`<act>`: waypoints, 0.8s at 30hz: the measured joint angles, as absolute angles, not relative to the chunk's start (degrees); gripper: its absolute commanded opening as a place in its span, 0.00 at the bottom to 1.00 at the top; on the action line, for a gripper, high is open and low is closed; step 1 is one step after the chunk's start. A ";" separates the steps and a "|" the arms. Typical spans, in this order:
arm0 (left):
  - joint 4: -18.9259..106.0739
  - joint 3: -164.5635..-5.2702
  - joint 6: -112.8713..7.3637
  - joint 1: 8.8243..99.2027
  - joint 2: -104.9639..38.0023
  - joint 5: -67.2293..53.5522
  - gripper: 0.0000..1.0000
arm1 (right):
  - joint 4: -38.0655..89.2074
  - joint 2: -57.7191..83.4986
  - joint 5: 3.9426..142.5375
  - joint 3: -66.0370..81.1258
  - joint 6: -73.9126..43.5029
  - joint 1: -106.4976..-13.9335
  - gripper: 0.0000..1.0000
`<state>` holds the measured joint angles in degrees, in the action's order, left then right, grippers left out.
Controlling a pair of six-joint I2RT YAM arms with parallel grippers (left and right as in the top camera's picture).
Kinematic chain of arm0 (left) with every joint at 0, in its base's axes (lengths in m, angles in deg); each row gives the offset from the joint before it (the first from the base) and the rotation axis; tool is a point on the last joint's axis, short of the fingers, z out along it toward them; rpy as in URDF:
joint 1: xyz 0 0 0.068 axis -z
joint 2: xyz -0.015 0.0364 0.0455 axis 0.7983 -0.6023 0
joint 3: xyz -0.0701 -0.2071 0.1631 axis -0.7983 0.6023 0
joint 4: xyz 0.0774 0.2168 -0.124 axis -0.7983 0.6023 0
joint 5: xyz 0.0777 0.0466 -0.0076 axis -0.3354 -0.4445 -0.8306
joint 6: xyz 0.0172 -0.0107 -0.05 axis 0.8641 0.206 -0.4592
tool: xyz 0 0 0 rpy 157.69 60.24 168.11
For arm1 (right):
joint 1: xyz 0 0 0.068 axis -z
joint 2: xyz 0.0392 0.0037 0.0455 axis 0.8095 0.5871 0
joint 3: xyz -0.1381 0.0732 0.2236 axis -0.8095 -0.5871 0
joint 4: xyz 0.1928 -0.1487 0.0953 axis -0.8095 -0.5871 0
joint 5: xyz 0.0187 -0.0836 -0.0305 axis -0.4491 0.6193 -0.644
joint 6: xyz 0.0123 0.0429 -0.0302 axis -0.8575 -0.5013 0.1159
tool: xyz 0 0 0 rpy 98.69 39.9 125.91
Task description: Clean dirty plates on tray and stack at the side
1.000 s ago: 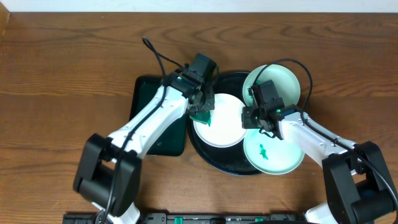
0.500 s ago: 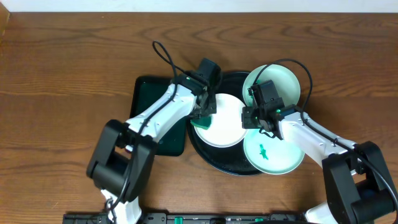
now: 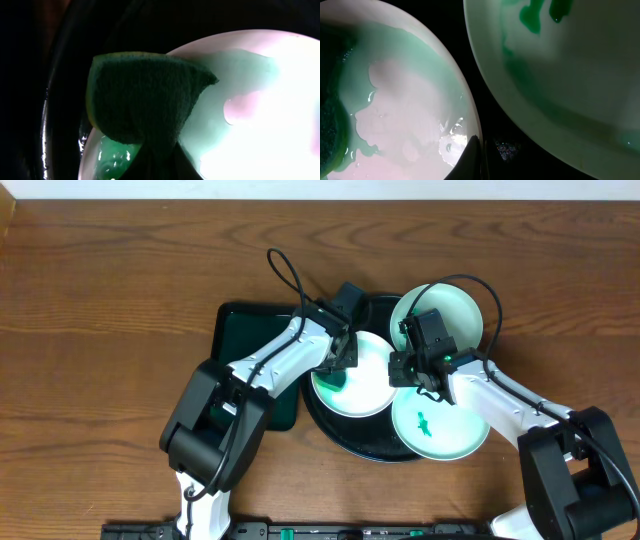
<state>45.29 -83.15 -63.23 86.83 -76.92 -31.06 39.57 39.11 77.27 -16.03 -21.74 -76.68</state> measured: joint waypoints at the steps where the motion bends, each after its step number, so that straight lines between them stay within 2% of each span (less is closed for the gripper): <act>1: 45.29 -83.15 -63.23 86.90 -76.92 -31.19 0.08 | 39.59 39.11 77.27 -16.03 -21.76 -76.68 0.01; 24: 42.32 -82.88 -62.97 86.72 -75.19 -18.93 0.07 | 39.50 39.11 78.89 -16.03 -21.74 -76.68 0.01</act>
